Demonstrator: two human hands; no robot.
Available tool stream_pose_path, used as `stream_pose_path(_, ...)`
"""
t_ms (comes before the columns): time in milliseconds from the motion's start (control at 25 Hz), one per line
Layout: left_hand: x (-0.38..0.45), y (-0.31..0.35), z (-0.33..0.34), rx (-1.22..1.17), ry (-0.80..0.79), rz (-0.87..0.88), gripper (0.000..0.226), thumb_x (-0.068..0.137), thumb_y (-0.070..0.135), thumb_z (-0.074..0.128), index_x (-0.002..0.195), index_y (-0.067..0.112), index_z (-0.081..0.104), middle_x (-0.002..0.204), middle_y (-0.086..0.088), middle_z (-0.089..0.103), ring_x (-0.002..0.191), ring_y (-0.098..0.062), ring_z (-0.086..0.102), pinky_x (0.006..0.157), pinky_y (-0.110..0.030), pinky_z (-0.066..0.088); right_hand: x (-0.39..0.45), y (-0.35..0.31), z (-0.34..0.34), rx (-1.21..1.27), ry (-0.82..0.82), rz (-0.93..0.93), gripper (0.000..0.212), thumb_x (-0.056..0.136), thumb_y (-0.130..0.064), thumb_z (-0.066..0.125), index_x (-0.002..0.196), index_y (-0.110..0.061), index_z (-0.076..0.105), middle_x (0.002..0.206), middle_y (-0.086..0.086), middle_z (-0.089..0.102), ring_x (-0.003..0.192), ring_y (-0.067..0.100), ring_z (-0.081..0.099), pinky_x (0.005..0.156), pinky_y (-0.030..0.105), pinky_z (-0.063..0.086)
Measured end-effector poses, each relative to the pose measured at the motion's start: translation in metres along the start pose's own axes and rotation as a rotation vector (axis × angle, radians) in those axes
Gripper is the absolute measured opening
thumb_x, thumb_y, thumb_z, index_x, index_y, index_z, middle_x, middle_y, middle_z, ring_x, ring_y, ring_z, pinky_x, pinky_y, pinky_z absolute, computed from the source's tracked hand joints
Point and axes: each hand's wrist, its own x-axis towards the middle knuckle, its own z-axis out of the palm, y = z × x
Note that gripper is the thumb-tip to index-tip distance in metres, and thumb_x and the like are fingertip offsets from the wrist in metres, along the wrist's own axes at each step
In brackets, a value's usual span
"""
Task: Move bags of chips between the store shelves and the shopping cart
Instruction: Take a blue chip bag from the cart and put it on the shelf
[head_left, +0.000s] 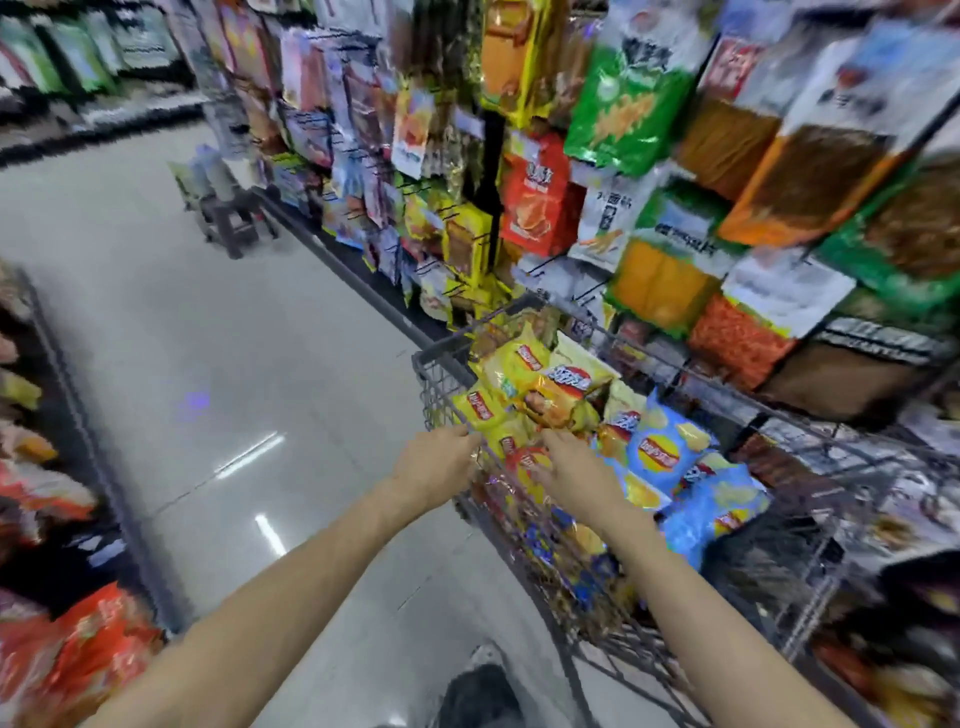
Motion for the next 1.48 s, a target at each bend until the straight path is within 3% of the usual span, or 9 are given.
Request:
stream_pose_path(160, 0.078, 0.029, 0.003, 0.033, -0.032, 0.222, 0.040, 0.095, 0.033, 0.047, 0.134, 0.024, 0.051, 0.117, -0.005, 0.061, 0.110, -0.032, 0.061, 0.079, -0.043, 0.056, 0.002, 0.058, -0.021, 0.066, 0.034, 0.259, 0.039, 0.100, -0.031, 0.051, 0.135, -0.015, 0.043, 0.129, 0.009, 0.049, 0.116, 0.034, 0.051, 0.083, 0.043, 0.048)
stream_pose_path(320, 0.117, 0.056, 0.022, 0.081, -0.140, 0.384, 0.043, 0.098, 0.034, 0.045, 0.140, 0.023, 0.045, 0.128, -0.005, 0.054, 0.117, -0.030, 0.055, 0.079, -0.037, 0.048, -0.017, 0.085, -0.011, 0.059, 0.026, 0.439, 0.041, 0.101, -0.033, 0.050, 0.138, -0.018, 0.041, 0.138, 0.005, 0.047, 0.122, 0.029, 0.049, 0.083, 0.038, 0.046)
stream_pose_path(640, 0.166, 0.061, 0.084, 0.109, -0.474, 0.628, 0.041, 0.099, 0.035, 0.045, 0.138, 0.023, 0.045, 0.130, -0.007, 0.057, 0.117, -0.032, 0.059, 0.083, -0.041, 0.051, -0.036, 0.082, 0.057, 0.373, -0.032, 0.834, 0.041, 0.098, -0.028, 0.053, 0.133, -0.012, 0.039, 0.126, 0.015, 0.054, 0.117, 0.035, 0.053, 0.091, 0.047, 0.046)
stream_pose_path(800, 0.198, 0.050, 0.109, 0.066, -0.671, 0.698, 0.041, 0.098, 0.044, 0.049, 0.134, 0.023, 0.048, 0.127, -0.007, 0.059, 0.113, -0.030, 0.061, 0.085, -0.041, 0.053, -0.024, 0.070, 0.080, 0.496, -0.068, 1.099, 0.031, 0.099, -0.021, 0.049, 0.123, -0.005, 0.039, 0.125, 0.020, 0.052, 0.111, 0.037, 0.057, 0.075, 0.040, 0.041)
stream_pose_path(920, 0.221, 0.052, 0.126, -0.014, -0.825, 0.695, 0.050, 0.096, 0.050, 0.053, 0.136, 0.020, 0.046, 0.132, -0.007, 0.057, 0.120, -0.030, 0.057, 0.085, -0.037, 0.048, -0.014, 0.071, 0.091, 0.518, -0.035, 1.230, 0.054, 0.101, -0.026, 0.049, 0.142, 0.002, 0.028, 0.144, 0.019, 0.041, 0.127, 0.034, 0.050, 0.090, 0.039, 0.044)
stream_pose_path(1040, 0.238, 0.061, 0.149, -0.094, -0.932, 0.631, 0.062, 0.094, 0.054, 0.055, 0.143, 0.019, 0.041, 0.140, -0.003, 0.054, 0.122, -0.028, 0.056, 0.079, -0.033, 0.041, -0.004, 0.077, 0.094, 0.580, 0.025, 1.292, 0.072, 0.101, -0.029, 0.050, 0.152, 0.004, 0.010, 0.157, 0.020, 0.025, 0.141, 0.033, 0.034, 0.107, 0.038, 0.035)
stream_pose_path(1160, 0.239, 0.066, 0.173, -0.322, -1.101, 0.491, 0.086, 0.078, 0.065, 0.067, 0.146, 0.021, 0.038, 0.140, -0.001, 0.054, 0.125, -0.025, 0.055, 0.098, -0.040, 0.047, 0.008, 0.086, 0.105, 0.711, 0.088, 1.369, 0.081, 0.098, -0.037, 0.055, 0.155, -0.005, 0.008, 0.151, 0.021, 0.039, 0.135, 0.037, 0.042, 0.103, 0.044, 0.040)
stream_pose_path(1280, 0.233, 0.065, 0.196, -0.399, -1.147, 0.435, 0.092, 0.079, 0.042, 0.079, 0.152, 0.023, 0.025, 0.148, 0.002, 0.044, 0.133, -0.021, 0.044, 0.110, -0.044, 0.040, 0.015, 0.093, 0.117, 0.738, 0.130, 1.434, 0.082, 0.097, -0.041, 0.056, 0.155, -0.011, 0.008, 0.150, 0.019, 0.040, 0.134, 0.041, 0.041, 0.103, 0.051, 0.043)
stream_pose_path(1480, 0.228, 0.067, 0.199, -0.461, -1.125, 0.425, 0.075, 0.090, 0.022, 0.071, 0.150, 0.015, 0.028, 0.144, -0.003, 0.046, 0.132, -0.021, 0.044, 0.103, -0.031, 0.039, 0.017, 0.092, 0.122, 0.821, 0.204, 1.440, 0.061, 0.100, -0.031, 0.053, 0.148, -0.008, 0.022, 0.134, 0.022, 0.056, 0.121, 0.044, 0.052, 0.095, 0.050, 0.046)
